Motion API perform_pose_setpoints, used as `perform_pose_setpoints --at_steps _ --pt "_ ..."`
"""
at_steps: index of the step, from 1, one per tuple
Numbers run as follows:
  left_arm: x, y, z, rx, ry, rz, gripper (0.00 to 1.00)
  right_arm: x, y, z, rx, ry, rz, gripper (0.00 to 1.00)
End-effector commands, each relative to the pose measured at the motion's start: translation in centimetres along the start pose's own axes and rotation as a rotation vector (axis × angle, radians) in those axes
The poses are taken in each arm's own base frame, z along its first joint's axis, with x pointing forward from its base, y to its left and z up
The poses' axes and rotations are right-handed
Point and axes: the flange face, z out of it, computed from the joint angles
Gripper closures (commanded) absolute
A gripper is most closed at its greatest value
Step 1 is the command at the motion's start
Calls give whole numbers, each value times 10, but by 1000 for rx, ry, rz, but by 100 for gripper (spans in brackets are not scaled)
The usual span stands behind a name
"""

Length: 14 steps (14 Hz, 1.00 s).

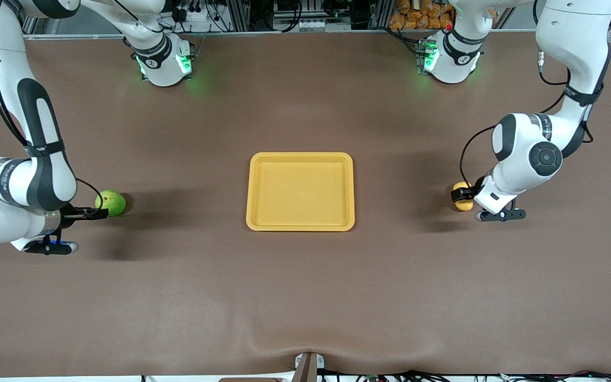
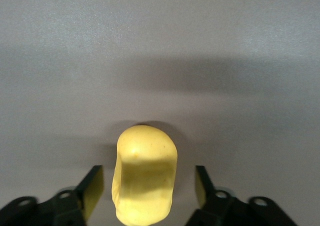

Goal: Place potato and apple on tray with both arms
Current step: 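Close the right gripper on the apple while the left gripper grasps the potato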

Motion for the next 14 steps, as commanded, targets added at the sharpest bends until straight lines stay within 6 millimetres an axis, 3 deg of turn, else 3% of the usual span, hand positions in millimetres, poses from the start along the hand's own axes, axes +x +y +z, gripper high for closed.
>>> perform_pose_setpoints --at_steps 1,5,9,14 --pt "0 1 9 -5 13 -17 31 -8 3 13 -7 -7 -11 0" --pt "-2 1 21 -6 2 -22 51 -10 7 30 -5 4 -6 0" --pt "-3 10 20 -5 3 -44 83 -17 6 51 -1 4 -6 0" --pt "-1 36 -2 -13 37 -6 87 -19 5 65 3 12 -4 0"
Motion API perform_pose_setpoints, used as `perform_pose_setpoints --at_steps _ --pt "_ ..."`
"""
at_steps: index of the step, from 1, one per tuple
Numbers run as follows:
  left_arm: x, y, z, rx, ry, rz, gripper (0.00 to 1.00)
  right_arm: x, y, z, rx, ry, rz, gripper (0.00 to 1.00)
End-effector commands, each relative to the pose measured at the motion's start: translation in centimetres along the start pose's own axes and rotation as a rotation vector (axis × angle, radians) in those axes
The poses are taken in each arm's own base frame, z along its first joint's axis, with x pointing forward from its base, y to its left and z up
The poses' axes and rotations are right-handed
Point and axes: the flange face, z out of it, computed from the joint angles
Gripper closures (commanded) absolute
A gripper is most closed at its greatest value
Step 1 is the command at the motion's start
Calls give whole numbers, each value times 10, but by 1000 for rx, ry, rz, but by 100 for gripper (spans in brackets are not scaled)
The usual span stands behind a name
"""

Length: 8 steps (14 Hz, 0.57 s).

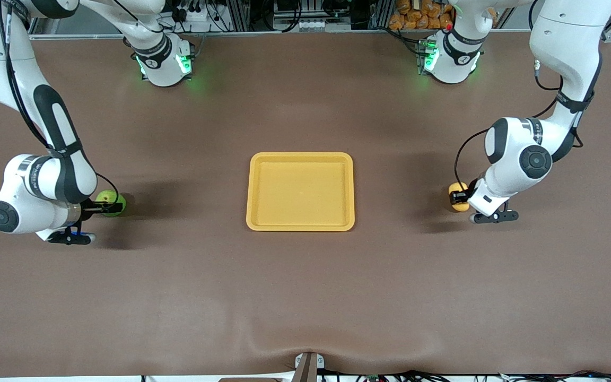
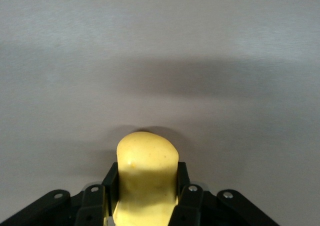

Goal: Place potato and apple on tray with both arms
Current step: 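Close the right gripper on the apple while the left gripper grasps the potato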

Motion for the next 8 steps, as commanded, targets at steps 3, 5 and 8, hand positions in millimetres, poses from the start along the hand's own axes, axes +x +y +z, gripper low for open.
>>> perform_pose_setpoints --at_steps 3,5,8 --pt "-2 45 -24 -5 30 9 89 -9 3 3 0 2 -10 38" --pt "-2 78 -34 0 17 -14 90 -10 -2 -1 -1 1 -16 75" --pt "0 135 -59 5 10 -46 90 -12 -8 -19 -1 -2 -22 92"
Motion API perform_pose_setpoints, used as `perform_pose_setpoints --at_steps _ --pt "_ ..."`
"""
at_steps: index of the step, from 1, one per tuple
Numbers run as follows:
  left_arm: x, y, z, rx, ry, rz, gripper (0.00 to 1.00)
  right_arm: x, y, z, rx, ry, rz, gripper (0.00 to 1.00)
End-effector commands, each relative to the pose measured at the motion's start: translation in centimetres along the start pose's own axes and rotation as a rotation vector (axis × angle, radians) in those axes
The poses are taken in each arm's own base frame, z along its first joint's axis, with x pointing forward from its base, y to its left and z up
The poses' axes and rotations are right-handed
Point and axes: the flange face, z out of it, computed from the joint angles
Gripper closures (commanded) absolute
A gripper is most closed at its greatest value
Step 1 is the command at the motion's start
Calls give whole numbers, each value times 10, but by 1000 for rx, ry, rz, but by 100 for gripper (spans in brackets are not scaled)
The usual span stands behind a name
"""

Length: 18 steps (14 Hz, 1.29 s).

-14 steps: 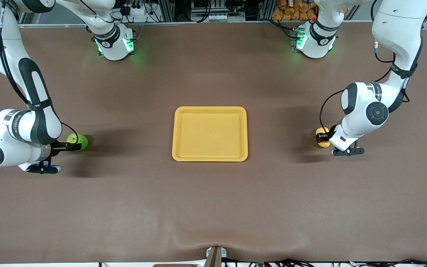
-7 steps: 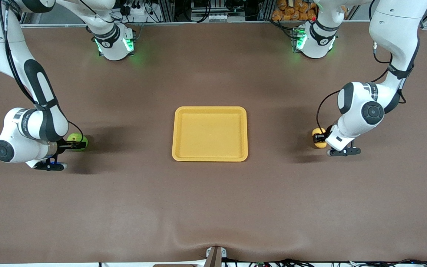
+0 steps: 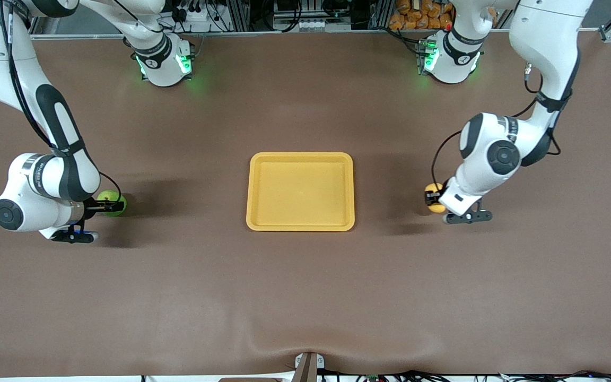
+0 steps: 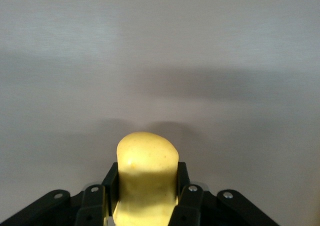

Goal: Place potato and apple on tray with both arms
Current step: 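Carry the potato onto the tray with the left gripper and release it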

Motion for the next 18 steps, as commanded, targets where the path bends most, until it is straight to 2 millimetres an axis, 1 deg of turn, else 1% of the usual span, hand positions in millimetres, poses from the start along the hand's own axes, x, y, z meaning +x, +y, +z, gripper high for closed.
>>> perform_pose_setpoints --at_steps 1,3,4,5,7,9,11,12,13,15,16,18 --pt "3 46 -30 7 -3 -33 91 -11 -6 -31 -3 -13 -18 95" --pt "-4 83 -40 0 11 -41 91 -11 -22 -53 -9 -27 -37 98" --pt "-5 97 -43 -4 15 -46 93 -11 -27 -63 -9 -35 -44 98" --pt "-11 113 -45 -6 18 -34 96 -11 -32 -69 -10 -47 -50 100" --pt "-13 133 -49 -16 29 -25 96 -14 -44 -85 -14 -38 -61 100" --pt "-21 166 -46 -27 36 -7 96 -20 -64 -96 -11 -39 -78 100" --pt "-23 195 -46 -42 48 11 95 -23 -75 -106 25 -51 -70 100" --pt "-25 207 -44 -46 51 25 95 -25 -79 -112 43 -62 -52 100" --pt "-29 218 -42 -49 51 38 95 -27 -89 -117 48 -78 -41 100" --pt "-35 239 -32 -49 50 52 93 -38 -104 -143 47 -95 -48 100" --pt "-38 250 -27 -50 49 46 92 -44 -116 -156 45 -84 -67 100" --pt "-46 266 -19 -46 47 25 92 -55 -132 -177 42 -68 -92 100"
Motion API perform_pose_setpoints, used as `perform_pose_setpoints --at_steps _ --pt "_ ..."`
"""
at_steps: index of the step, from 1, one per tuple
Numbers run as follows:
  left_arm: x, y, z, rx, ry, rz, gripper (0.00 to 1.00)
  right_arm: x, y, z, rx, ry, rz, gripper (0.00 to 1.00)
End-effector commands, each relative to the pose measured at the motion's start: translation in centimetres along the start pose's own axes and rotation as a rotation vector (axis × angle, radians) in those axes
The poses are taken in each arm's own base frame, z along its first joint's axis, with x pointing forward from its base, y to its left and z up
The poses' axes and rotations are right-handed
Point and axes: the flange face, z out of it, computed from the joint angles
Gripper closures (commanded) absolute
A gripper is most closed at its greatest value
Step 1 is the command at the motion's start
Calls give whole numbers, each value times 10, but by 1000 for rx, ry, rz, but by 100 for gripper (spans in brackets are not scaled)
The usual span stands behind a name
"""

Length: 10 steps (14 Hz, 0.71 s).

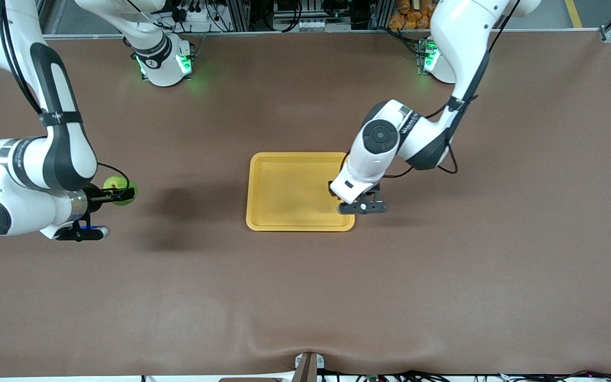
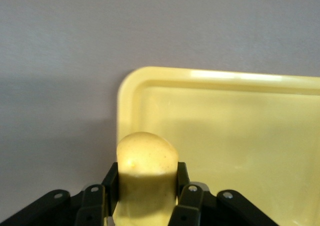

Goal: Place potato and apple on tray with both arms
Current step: 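Carry the potato onto the tray with the left gripper and release it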

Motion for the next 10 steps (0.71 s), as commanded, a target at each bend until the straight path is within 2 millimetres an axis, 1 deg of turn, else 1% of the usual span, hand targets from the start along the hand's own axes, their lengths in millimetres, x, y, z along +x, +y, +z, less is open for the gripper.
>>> perform_pose_setpoints --at_steps 1,3,4,6,7,8,9,10 --pt "-3 20 11 29 11 -3 92 -24 -25 -34 20 22 -15 100" --pt "-6 21 27 59 10 13 92 -36 -29 -49 28 41 -22 100" --pt "-13 27 37 69 3 18 92 -41 -35 -54 27 47 -30 100" --pt "-16 31 48 77 -6 14 89 -42 -52 -54 45 46 -10 100" --pt "-16 30 50 79 -9 13 88 -42 -63 -53 52 46 11 100" --pt "-17 30 53 81 -12 12 87 -43 -82 -52 44 50 9 100" --pt "-17 29 54 82 -14 8 85 -43 -95 -50 39 51 13 100" --pt "-17 29 56 84 -15 -9 80 -43 -106 -49 34 58 31 100"
